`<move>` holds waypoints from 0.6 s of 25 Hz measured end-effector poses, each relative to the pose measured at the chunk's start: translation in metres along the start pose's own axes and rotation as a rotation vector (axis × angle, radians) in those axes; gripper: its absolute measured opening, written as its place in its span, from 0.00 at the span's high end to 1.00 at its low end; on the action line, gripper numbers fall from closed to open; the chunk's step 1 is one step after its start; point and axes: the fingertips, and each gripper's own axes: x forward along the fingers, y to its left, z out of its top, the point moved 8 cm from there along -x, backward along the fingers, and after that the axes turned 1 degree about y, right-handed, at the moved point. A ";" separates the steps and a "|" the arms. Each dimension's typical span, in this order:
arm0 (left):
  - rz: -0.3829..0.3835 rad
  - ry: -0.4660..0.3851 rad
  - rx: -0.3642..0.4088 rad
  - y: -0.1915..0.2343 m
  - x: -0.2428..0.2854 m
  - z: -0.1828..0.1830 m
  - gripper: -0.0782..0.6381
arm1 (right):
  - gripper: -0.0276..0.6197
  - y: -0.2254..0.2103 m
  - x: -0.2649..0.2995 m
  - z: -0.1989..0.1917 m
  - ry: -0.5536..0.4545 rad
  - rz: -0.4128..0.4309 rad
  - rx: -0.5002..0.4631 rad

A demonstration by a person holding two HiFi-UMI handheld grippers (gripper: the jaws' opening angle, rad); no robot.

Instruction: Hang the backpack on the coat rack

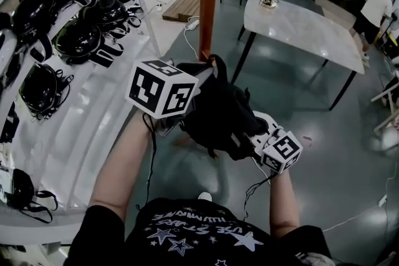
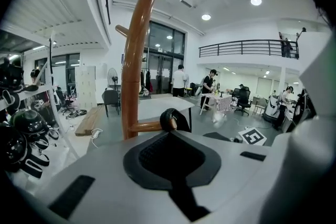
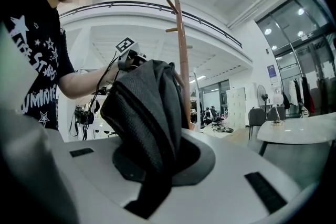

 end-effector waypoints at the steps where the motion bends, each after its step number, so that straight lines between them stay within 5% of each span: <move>1: 0.000 -0.002 0.010 0.000 0.000 0.000 0.86 | 0.87 -0.002 0.000 -0.001 -0.005 -0.006 0.012; 15: -0.046 -0.053 0.021 0.004 -0.007 0.001 0.85 | 0.87 -0.014 -0.001 0.015 -0.060 0.023 0.109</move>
